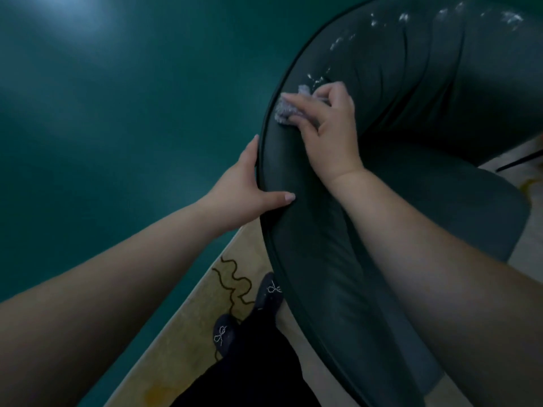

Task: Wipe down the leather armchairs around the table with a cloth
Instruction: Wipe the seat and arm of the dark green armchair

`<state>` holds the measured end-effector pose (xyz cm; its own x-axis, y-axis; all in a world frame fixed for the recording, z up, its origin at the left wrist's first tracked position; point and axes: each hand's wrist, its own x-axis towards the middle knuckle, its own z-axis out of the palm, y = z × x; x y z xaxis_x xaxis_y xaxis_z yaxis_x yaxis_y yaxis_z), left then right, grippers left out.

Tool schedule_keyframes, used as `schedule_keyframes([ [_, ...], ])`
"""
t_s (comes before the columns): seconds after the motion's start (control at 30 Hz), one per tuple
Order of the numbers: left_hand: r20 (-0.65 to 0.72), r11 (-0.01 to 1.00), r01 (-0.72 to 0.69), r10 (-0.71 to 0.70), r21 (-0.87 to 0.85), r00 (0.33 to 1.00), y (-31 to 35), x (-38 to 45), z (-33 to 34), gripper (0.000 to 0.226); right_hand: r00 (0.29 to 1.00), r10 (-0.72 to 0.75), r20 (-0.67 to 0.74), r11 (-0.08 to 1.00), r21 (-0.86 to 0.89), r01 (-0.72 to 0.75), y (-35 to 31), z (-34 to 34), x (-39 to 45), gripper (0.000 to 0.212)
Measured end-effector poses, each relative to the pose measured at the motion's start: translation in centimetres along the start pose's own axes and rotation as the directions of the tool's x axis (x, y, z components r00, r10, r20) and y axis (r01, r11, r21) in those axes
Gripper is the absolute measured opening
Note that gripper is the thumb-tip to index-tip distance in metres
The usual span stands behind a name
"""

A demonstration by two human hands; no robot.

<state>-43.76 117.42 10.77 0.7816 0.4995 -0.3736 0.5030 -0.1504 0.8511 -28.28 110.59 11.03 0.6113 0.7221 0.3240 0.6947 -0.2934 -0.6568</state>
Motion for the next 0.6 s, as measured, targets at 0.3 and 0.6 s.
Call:
schedule_keyframes([
  [0.3, 0.008, 0.999, -0.018, 0.018, 0.049, 1.000, 0.7, 1.4, -0.3, 0.104, 0.997, -0.074, 0.010, 0.997, -0.028, 0.075, 1.1, -0.2, -0.2, 0.029],
  [0.6, 0.045, 1.000, 0.015, -0.016, 0.024, 0.999, 0.6, 1.6, -0.8, 0.107, 1.000, 0.002, -0.031, 0.996, 0.089, 0.000, 1.1, -0.3, -5.0, 0.034],
])
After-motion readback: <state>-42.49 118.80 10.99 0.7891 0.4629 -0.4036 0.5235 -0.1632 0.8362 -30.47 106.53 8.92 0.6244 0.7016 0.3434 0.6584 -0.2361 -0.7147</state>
